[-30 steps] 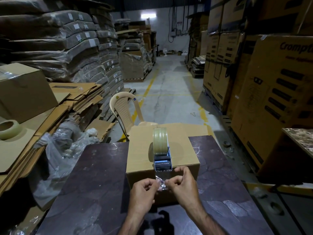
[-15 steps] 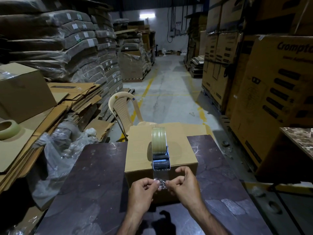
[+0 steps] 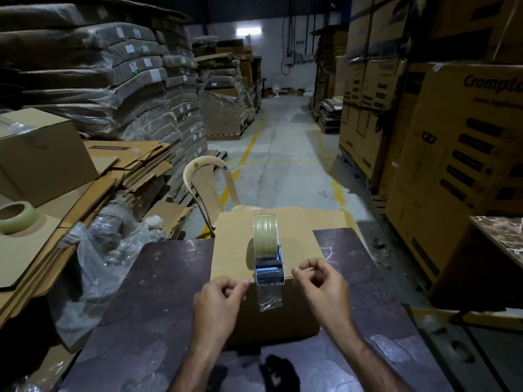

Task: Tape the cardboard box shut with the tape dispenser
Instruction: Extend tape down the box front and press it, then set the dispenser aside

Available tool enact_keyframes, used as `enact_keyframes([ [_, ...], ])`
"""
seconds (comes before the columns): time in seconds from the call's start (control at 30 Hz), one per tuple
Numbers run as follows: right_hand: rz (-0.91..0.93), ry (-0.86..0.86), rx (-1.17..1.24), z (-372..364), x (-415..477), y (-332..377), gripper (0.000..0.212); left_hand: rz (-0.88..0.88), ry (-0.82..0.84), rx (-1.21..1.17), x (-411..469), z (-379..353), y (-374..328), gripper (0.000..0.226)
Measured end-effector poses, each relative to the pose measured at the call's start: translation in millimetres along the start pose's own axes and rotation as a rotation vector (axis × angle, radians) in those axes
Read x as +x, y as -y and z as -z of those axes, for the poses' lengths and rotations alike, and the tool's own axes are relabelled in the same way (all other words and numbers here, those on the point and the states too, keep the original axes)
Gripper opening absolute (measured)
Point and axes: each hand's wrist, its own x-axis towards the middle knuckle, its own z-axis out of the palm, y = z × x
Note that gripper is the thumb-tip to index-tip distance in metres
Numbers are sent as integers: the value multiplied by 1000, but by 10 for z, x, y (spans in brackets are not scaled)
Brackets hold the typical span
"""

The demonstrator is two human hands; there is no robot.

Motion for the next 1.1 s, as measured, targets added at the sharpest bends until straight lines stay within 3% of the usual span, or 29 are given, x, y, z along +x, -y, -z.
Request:
enact_keyframes([
  [0.13,39,25,-89,-52,278,134,9,-69,-14,-122,277,-68,-239,6],
  [0.33,-37,138,-254,-208,582,119,16,-23,85,-44,556,-290,-472,32],
  [0.47,-170,262,-159,-271,675,67,26,5,261,-49,590,-349,-497,31],
  [0.6,-247,351,-4,-297,675,16,33,11,304,-68,610,-347,-457,29],
  [0.9,-169,293,84,-250,619,52,18,20,300,-259,579,-361,-431,25],
  [1.1,-95,279,143,-118,544,109,19,11,323,-398,504,-378,-440,24],
])
